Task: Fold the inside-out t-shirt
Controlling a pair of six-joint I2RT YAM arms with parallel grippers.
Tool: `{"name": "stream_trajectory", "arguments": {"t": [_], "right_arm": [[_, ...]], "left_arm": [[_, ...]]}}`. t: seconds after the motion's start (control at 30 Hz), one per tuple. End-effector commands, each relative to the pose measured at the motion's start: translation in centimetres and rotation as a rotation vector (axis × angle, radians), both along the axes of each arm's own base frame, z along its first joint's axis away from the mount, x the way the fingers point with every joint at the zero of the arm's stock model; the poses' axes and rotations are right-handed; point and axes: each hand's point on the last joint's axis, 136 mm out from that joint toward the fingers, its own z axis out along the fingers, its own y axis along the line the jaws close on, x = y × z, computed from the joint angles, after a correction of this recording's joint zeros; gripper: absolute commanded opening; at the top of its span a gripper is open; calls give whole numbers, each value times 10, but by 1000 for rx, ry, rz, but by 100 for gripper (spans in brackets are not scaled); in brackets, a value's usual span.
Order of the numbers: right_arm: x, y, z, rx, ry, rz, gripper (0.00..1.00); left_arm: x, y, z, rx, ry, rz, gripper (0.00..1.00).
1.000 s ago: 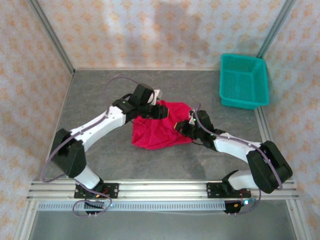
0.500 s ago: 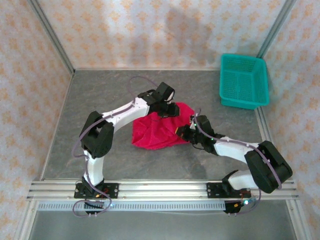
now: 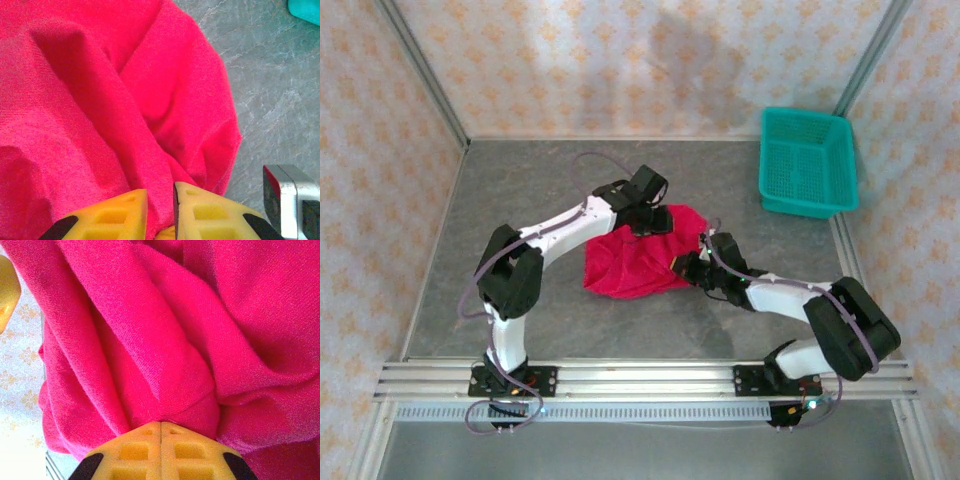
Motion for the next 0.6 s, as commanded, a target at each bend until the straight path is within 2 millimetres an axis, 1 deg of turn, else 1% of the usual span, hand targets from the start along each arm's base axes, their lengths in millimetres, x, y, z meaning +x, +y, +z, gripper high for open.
{"name": "stream_trajectory", "arguments": {"t": [0.0,0.03,0.1,0.17,0.23,0.33,0.4,0.5,0.57], "right_arm": [[1,0,-1,-1,-20,-10,0],[1,-1,-1,-5,-19,-14,0],[1,-3,0,-10,-23,-18,0],[1,-4,-1,-18,-25,-22,0],[2,-4,0,-22,-26,-24,0],[3,-2,0,-19,-24,-19,0],[4,0,2,-13,-23,-15,0],[6,2,5,-3,-26,-13,0],[6,2,7,-1,-29,-13,0]], "left_arm": [[1,-17,-8,-7,8,-10,21],[0,-14,-13,17,17,-6,20],[-3,1,-27,99,31,4,19],[-6,15,-32,167,28,16,18],[-10,30,-32,234,18,27,17],[-10,48,-23,298,-19,53,16],[-8,52,-21,314,-37,63,17],[-4,51,-19,314,-47,64,17],[-3,48,-28,323,-30,58,17]]}}
